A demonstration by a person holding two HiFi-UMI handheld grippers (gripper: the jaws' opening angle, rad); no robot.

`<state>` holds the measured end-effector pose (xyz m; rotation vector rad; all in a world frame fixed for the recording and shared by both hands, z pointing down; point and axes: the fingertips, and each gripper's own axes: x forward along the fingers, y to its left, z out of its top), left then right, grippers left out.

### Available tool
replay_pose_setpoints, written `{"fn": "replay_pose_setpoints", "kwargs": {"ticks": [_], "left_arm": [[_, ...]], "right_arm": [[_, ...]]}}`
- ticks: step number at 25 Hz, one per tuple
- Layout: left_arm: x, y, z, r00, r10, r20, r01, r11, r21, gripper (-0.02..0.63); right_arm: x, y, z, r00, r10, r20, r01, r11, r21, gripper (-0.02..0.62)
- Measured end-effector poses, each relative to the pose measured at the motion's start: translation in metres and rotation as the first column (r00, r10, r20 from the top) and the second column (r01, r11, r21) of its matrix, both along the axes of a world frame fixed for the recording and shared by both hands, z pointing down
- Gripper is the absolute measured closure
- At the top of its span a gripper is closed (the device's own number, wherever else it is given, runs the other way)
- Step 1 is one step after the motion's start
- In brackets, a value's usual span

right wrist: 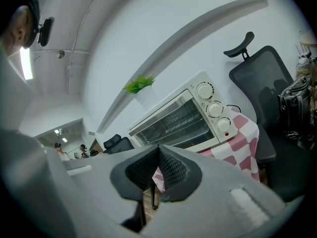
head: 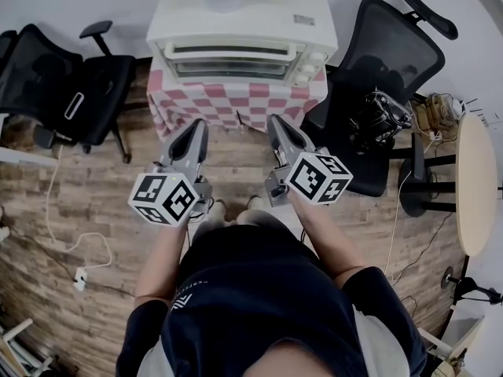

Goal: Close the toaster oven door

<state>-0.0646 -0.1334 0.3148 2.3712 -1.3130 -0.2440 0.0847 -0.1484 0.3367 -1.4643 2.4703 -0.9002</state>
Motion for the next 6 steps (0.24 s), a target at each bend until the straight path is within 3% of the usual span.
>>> {"fn": "replay_pose_setpoints", "kwargs": {"ticks": [6], "left_arm": [[-0.0030,-0.0052,0.0006,1.000,-0.001,0.003,0.001,1.000,-0.002,0.606]], "right_arm": [[-0.0024,-0.0018,0.0002,1.000,0.002,0.006,-0.002,1.000,0.000,0.594]]}}
